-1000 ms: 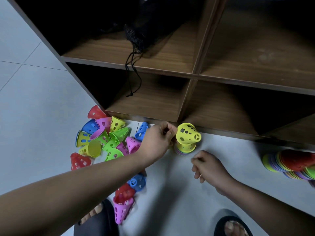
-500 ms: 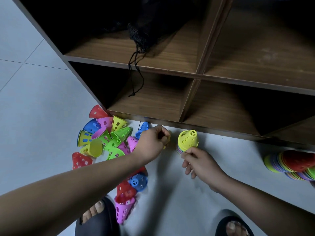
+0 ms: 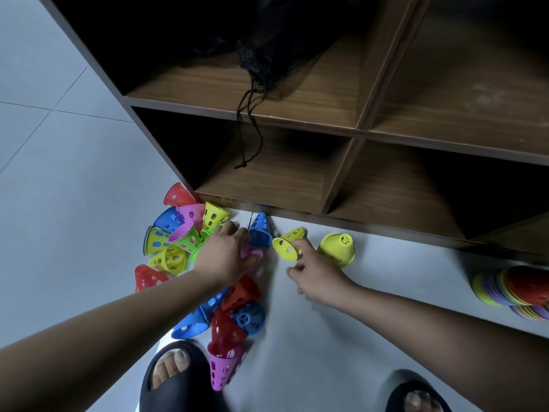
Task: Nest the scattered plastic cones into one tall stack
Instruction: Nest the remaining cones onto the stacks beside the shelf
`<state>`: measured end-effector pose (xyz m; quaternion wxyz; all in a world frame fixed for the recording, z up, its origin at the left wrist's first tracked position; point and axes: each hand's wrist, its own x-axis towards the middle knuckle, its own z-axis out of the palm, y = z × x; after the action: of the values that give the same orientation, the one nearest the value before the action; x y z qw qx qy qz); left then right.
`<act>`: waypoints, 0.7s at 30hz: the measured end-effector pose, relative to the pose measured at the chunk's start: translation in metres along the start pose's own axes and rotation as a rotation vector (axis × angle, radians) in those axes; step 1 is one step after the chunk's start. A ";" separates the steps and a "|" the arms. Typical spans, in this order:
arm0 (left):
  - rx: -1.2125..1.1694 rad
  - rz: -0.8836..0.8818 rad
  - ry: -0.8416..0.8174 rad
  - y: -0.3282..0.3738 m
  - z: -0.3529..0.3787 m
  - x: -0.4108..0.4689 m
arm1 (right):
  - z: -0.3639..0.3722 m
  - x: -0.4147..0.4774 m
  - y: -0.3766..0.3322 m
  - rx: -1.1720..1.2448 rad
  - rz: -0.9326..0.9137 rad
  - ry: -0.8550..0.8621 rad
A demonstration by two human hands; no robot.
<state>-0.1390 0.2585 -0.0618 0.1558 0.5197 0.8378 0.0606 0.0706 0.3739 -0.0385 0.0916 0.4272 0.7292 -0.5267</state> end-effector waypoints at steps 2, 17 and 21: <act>0.032 0.010 0.007 -0.003 0.001 -0.006 | 0.006 0.011 -0.007 0.062 0.034 0.017; -0.047 0.177 0.077 -0.007 0.000 -0.024 | 0.023 0.021 0.015 0.076 0.086 0.147; -0.057 0.195 0.120 -0.007 0.001 -0.029 | 0.023 -0.006 0.027 -0.039 -0.049 0.167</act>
<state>-0.1331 0.2294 -0.0594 0.1135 0.5895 0.7890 0.1305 0.0860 0.3536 -0.0636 0.0259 0.4499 0.7547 -0.4768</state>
